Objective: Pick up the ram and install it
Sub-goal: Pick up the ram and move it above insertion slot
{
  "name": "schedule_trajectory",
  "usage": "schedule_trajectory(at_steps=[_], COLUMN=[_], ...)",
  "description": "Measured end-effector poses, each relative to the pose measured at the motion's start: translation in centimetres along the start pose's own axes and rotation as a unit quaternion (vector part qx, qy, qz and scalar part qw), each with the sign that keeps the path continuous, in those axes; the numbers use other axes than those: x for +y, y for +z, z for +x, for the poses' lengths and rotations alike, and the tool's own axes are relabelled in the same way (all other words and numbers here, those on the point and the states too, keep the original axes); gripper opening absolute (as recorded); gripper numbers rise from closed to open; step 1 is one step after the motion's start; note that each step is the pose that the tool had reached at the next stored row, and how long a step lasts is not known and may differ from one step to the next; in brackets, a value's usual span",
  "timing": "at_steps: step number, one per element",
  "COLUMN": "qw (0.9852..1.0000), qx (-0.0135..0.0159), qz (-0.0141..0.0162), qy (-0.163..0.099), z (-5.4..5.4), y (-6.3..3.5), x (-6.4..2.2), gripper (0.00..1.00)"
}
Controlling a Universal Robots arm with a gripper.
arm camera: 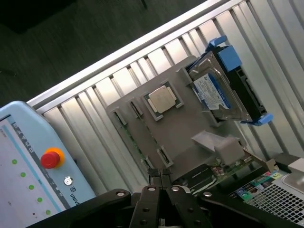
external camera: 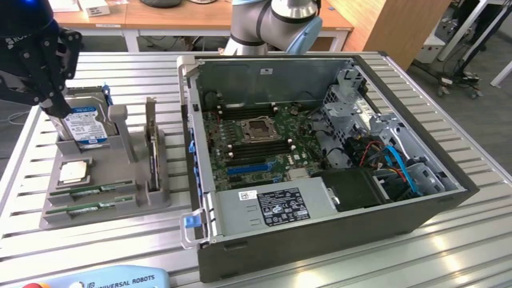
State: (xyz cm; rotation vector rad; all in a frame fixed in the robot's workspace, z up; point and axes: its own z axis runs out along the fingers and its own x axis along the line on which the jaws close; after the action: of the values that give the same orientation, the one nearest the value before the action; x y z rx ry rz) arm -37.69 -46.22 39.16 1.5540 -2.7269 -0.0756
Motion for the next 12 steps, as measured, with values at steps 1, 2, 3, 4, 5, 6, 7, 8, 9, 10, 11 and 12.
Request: schedule_trajectory(at_steps=[1, 2, 3, 4, 5, 6, 7, 8, 9, 10, 11, 12], qw=[1.0, 1.0, 0.9999, 0.9999, 0.9998, 0.9997, 0.9996, 0.9996, 0.9994, 0.9993, 0.9992, 0.999], qx=[0.0002, 0.0004, 0.0006, 0.0008, 0.001, 0.0011, 0.0013, 0.0015, 0.0016, 0.0018, 0.0019, 0.002], qz=[-0.0001, -0.0001, -0.0002, -0.0002, -0.0003, -0.0004, -0.0004, -0.0005, -0.0006, -0.0006, -0.0007, -0.0008], qy=[-0.004, -0.008, -0.012, -0.016, -0.019, -0.023, -0.026, -0.03, -0.033, -0.037, -0.04, -0.044], z=[0.0, 0.01, 0.02, 0.02, 0.02, 0.03, 0.03, 0.03, 0.03, 0.03, 0.04, 0.04], y=[0.0, 0.0, 0.0, 0.0, 0.0, 0.01, 0.01, 0.01, 0.01, 0.01, 0.01, 0.02], x=[0.0, 0.01, 0.02, 0.03, 0.04, 0.04, 0.05, 0.05, 0.05, 0.06, 0.06, 0.06], gripper=[0.1, 0.1, 0.1, 0.1, 0.1, 0.1, 0.1, 0.1, 0.1, 0.1, 0.1, 0.1])
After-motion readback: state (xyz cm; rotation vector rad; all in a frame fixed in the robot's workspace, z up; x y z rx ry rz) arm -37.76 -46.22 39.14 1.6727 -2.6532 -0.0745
